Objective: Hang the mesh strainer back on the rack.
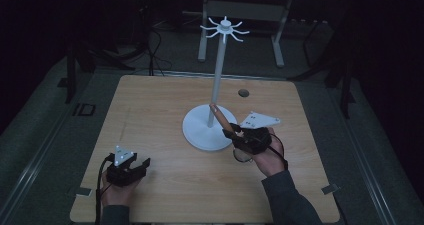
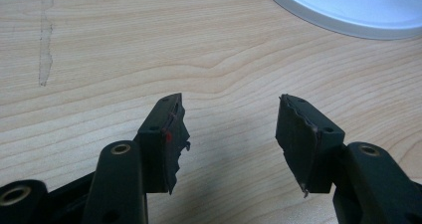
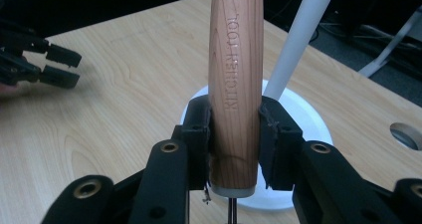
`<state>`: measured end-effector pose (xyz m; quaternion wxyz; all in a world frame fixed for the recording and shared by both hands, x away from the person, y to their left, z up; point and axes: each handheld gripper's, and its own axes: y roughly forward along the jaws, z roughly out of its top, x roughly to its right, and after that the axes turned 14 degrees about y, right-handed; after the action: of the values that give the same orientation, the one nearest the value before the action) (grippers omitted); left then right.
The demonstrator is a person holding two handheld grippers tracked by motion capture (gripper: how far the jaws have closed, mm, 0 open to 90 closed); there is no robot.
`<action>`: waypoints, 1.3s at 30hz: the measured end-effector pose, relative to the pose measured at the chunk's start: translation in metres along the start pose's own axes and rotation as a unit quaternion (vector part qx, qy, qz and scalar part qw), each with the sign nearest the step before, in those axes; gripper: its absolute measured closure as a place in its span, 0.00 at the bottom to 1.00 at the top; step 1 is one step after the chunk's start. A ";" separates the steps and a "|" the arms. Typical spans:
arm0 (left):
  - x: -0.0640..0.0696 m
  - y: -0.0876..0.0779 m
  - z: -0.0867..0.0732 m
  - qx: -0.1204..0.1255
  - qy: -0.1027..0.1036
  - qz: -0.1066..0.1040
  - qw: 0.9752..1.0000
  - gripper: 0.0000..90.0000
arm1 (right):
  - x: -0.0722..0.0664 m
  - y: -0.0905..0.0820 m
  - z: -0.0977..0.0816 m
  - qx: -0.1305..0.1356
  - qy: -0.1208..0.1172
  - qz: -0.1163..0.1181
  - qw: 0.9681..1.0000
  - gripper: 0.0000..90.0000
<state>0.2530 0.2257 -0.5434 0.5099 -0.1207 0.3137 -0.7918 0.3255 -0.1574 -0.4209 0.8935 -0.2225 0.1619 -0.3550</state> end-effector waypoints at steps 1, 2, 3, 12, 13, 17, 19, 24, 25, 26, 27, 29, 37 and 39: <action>0.000 0.000 0.000 -0.001 0.001 0.000 1.000 0.50 | 0.000 0.000 0.001 0.002 0.001 0.000 1.000 0.77; 0.000 0.000 0.000 -0.001 0.001 0.000 1.000 0.50 | 0.000 0.000 0.001 0.002 0.001 0.000 1.000 0.77; 0.000 0.000 0.000 0.000 0.001 0.000 1.000 0.50 | -0.001 0.000 0.002 0.005 0.002 0.000 1.000 0.77; 0.000 0.000 0.000 -0.001 0.001 0.000 1.000 0.50 | -0.001 -0.002 0.009 0.023 0.011 0.003 1.000 0.77; 0.000 0.000 0.000 -0.001 0.001 0.000 1.000 0.50 | -0.002 -0.003 0.010 0.025 0.013 0.003 1.000 0.77; 0.000 0.000 0.000 -0.001 0.001 0.000 1.000 0.50 | -0.002 -0.003 0.012 0.031 0.017 0.006 0.999 0.77; 0.000 0.000 0.000 -0.001 0.001 0.000 1.000 0.50 | -0.002 -0.003 0.014 0.034 0.018 0.007 0.999 0.77; 0.000 0.000 0.000 0.000 0.001 0.001 1.000 0.50 | -0.003 -0.004 0.017 0.039 0.022 0.007 0.999 0.77; 0.000 0.000 0.000 0.001 0.001 0.001 1.000 0.50 | -0.004 -0.004 0.018 0.041 0.023 0.008 0.999 0.77; 0.000 0.000 0.000 0.001 0.000 0.001 1.000 0.50 | -0.004 -0.004 0.018 0.042 0.023 0.008 0.999 0.77; 0.000 0.000 0.000 0.001 0.000 0.001 1.000 0.50 | -0.004 -0.004 0.019 0.043 0.025 0.009 0.999 0.77; 0.000 0.000 0.000 0.001 -0.001 0.000 1.000 0.50 | -0.005 -0.005 0.021 0.047 0.026 0.009 0.999 0.77; 0.000 0.000 0.000 0.000 0.000 0.001 1.000 0.50 | -0.004 -0.008 0.026 0.060 0.029 0.009 0.998 0.77; 0.000 0.000 0.000 0.001 0.000 0.001 1.000 0.50 | -0.004 -0.010 0.028 0.063 0.032 0.009 0.997 0.77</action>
<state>0.2529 0.2260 -0.5432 0.5108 -0.1201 0.3132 -0.7916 0.3297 -0.1537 -0.3918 0.9031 -0.1528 0.1697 -0.3636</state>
